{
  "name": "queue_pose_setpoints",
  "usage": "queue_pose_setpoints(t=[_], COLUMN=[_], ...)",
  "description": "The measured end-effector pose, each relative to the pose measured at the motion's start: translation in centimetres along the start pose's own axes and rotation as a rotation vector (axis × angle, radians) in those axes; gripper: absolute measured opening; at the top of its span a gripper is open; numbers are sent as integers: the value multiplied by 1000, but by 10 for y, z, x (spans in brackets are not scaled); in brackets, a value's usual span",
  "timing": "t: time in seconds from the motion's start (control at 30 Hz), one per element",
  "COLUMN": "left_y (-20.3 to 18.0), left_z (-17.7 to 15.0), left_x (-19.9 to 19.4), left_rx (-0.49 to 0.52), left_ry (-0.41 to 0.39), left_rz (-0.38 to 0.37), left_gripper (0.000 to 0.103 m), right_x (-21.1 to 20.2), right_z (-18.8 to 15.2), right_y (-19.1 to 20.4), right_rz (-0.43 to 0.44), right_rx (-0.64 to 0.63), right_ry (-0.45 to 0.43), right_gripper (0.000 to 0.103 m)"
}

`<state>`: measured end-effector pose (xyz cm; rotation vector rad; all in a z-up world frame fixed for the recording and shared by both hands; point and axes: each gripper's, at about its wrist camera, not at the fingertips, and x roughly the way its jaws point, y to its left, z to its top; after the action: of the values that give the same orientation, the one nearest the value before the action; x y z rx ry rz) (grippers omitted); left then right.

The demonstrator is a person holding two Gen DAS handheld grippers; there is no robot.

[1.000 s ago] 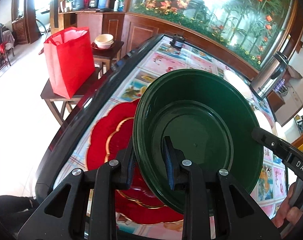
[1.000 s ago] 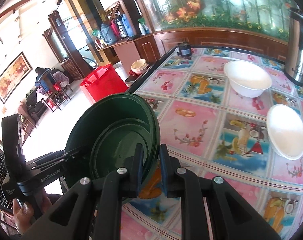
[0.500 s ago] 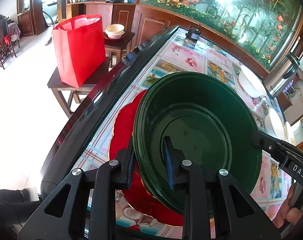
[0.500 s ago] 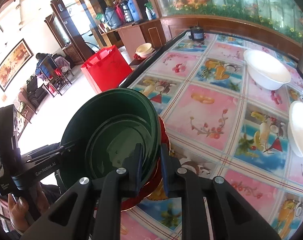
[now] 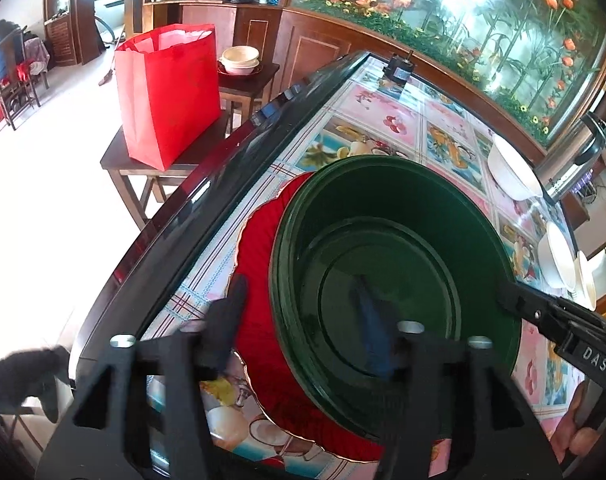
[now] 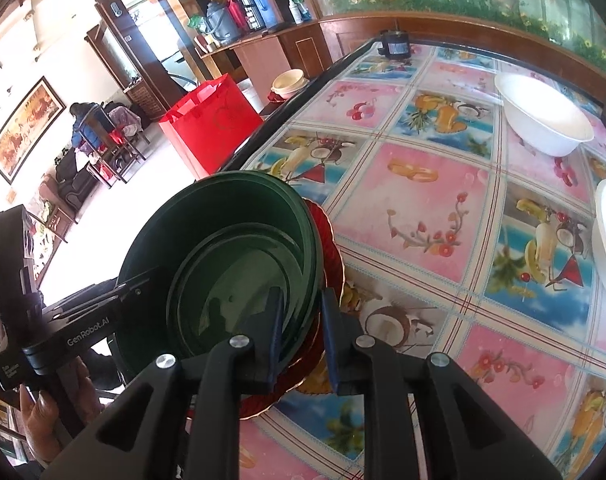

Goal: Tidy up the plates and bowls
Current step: 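Lower the green basin onto the red plates and open both tools, then move both tools to the large white paper bowl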

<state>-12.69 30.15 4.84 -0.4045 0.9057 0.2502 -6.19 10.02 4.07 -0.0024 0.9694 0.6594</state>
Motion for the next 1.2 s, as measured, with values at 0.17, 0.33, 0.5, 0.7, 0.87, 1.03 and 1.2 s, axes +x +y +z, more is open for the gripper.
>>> queue_pose_setpoints(t=[0.17,0.33,0.5,0.7,0.87,1.03,1.2], left_y=[-1,-4,-10,-30,-54,-82,-112], left_z=[1,4,12,17,17,14,11], left_x=[-5,-25,-49,-52,-49,-42,-33], left_rx=[3,24,48,82,117,164,202], left_ry=[-13,-85,-169,-183,-183,-170,-154], left_rz=[11,67,91,62,36,9,-21], left_gripper=[59,59,66,66,66,66,66], right_x=[-1,-11,-20,-31,-41,-51,-62], right_z=[-3,-4,-5,-6,-9,-13,-20], right_y=[0,-3,-5,-13,-20,-33,-51], right_rz=[-5,0,6,1,-8,-20,-35], right_rx=[3,9,10,27,41,66,102], right_ry=[1,-18,-35,-63,-85,-104,-122], right_gripper=[34,38,42,42,42,45,48])
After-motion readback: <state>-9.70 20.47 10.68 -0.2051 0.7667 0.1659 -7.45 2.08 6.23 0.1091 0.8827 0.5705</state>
